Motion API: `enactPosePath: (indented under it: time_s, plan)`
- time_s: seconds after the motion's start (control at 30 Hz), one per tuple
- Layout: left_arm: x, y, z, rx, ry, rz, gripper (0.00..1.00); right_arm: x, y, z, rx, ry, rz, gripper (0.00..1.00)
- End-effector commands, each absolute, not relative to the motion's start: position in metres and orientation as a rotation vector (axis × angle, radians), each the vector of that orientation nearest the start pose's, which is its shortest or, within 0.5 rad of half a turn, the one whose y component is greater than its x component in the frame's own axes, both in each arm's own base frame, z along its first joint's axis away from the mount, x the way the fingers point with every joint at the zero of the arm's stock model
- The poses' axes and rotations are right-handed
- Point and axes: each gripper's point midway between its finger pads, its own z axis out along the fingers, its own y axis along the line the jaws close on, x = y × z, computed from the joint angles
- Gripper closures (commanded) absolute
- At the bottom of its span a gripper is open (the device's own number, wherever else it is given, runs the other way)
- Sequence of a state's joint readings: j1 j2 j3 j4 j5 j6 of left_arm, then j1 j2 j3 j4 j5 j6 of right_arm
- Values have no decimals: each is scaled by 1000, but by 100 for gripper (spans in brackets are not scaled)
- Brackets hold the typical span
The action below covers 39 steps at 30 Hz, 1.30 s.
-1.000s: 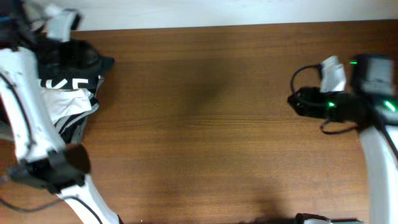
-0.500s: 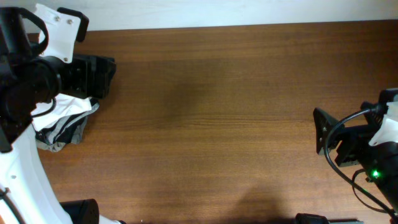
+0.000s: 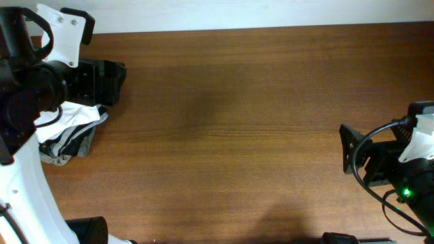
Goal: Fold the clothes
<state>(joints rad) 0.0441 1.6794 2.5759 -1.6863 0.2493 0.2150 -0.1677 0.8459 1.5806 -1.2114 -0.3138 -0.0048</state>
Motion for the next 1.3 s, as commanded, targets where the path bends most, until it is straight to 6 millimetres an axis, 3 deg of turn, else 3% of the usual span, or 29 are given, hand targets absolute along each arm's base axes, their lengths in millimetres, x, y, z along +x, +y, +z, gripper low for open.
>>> enactPosePath:
  time_s: [0.0, 0.17, 0.27, 0.43, 0.67, 0.9, 1.27]
  plan:
    - [328, -28, 432, 299, 2324, -169, 1, 202, 10, 405, -15, 2053, 144, 1]
    - [328, -28, 432, 299, 2324, -169, 1, 225, 3, 388, -65, 1979, 79, 1]
    - [328, -28, 432, 299, 2324, -169, 1, 239, 4, 343, -80, 1948, 91, 1]
    - [328, -28, 432, 299, 2324, -169, 1, 240, 11, 249, -109, 1906, 132, 1]
    - [328, -28, 432, 299, 2324, -169, 1, 229, 19, 183, -150, 1805, 138, 1]
    - [328, -28, 432, 299, 2324, -168, 1, 229, 19, 140, -148, 1805, 137, 1]
    - [328, -28, 432, 299, 2324, -169, 1, 231, 18, 145, -152, 1776, 128, 1]
